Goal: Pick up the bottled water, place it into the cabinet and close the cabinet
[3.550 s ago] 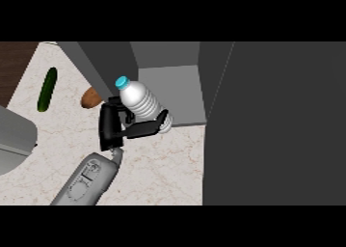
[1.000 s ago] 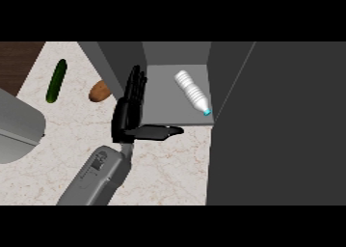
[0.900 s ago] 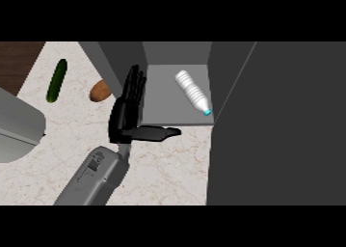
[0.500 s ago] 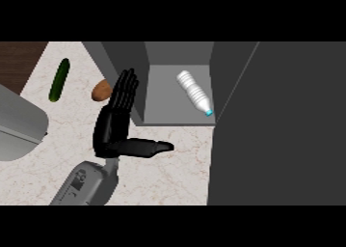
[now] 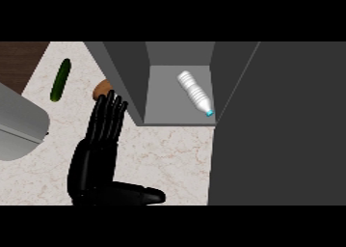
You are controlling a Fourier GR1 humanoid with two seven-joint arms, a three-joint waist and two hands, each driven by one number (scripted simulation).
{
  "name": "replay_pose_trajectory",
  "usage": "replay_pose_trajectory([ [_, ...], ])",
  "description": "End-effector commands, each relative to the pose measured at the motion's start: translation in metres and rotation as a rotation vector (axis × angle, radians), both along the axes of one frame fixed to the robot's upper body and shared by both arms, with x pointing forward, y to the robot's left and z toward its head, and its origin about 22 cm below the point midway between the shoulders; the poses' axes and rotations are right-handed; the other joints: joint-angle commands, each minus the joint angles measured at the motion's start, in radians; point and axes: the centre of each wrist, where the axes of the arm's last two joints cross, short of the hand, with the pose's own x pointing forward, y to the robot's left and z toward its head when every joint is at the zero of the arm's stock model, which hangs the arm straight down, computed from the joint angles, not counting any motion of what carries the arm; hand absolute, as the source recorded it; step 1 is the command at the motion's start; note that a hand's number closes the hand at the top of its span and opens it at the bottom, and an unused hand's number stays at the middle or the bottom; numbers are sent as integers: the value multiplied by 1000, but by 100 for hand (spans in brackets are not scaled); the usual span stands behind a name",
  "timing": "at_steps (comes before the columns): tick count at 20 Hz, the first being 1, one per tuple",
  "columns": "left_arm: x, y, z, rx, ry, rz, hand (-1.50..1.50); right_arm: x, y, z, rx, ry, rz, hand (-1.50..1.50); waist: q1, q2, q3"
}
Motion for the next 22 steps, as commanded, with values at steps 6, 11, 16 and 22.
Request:
replay_pose_trajectory([
  [6,-71,8,7,-50,-18,-47,-150,-6,-2,7,-173,25,207,150,11,-1,0],
  [11,-87,45,28,-52,-38,15,-150,-11,17,35,-239,-25,363,150,17,-1,-1],
  [16,-106,80,32,-44,-55,64,-150,-23,24,41,-245,-41,460,150,13,-4,-1],
  [22,-127,100,39,-66,-45,77,-150,-22,64,44,-268,-107,476,150,15,-4,-1],
])
